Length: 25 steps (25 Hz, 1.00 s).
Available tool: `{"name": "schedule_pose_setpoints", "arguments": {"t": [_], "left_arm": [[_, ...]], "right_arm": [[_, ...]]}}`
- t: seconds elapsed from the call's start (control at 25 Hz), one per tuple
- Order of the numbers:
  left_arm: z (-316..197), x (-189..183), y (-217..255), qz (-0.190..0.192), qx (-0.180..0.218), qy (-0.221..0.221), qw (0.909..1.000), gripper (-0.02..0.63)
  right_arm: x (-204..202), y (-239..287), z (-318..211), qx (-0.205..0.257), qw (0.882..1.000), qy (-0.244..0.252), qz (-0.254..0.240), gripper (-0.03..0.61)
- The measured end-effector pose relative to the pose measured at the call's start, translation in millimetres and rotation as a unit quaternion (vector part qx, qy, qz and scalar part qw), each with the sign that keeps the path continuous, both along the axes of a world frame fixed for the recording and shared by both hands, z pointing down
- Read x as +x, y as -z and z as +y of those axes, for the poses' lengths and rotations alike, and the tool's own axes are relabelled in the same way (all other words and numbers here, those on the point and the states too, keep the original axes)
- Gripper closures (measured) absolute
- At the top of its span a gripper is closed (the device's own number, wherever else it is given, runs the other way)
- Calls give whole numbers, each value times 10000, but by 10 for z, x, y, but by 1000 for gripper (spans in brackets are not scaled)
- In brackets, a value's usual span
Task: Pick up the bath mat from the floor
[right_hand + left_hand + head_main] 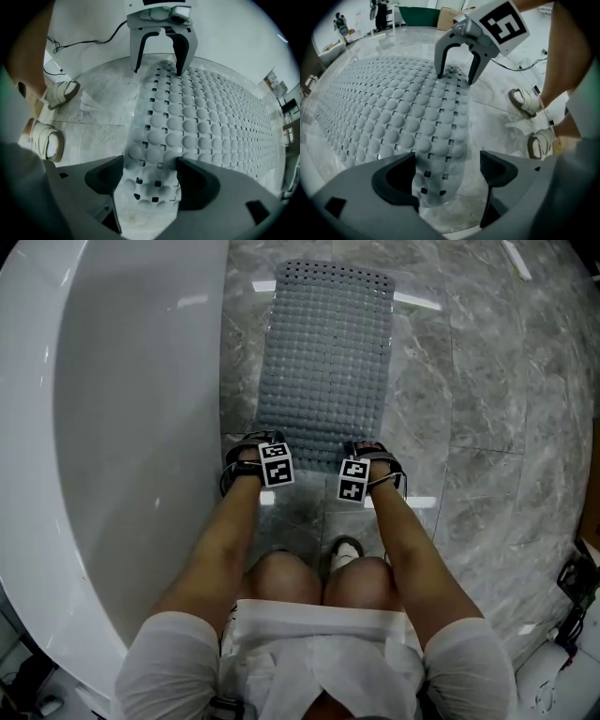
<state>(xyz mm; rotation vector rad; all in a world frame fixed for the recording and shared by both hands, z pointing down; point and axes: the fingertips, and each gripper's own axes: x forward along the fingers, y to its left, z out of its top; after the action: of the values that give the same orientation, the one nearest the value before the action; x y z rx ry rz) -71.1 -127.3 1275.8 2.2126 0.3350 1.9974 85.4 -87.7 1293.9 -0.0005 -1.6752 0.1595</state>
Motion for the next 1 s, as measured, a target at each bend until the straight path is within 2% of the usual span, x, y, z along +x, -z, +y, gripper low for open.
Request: {"name": "schedule_pose_setpoints", "arguments": {"t": [0.2,0.36,0.52,0.6,0.68,0.84,1.0], "left_arm": [[-70,26,-104,154,625,109,9979,193],[-104,47,-108,138,722,204,9971,195],[-249,69,-60,162,432,626,9970,334],[-296,63,-41,139,304,707,9969,383],[-325,71,-11,110,270,669,9973,421],[-388,119,144,79,323,529,9980,519],[-339,106,445,33,135,670,9977,548]], "right_arm": [[-1,12,-35,24,10000,-32,-58,222],[11,22,-84,25,9999,-150,-71,240],[27,40,-229,30,9987,-512,-28,368],[28,54,-306,22,9975,-709,-13,433],[36,79,-358,-2,9967,-806,-20,473],[57,199,-394,-104,9955,-935,-84,493],[47,498,-349,-317,9938,-1057,-139,506]]}}
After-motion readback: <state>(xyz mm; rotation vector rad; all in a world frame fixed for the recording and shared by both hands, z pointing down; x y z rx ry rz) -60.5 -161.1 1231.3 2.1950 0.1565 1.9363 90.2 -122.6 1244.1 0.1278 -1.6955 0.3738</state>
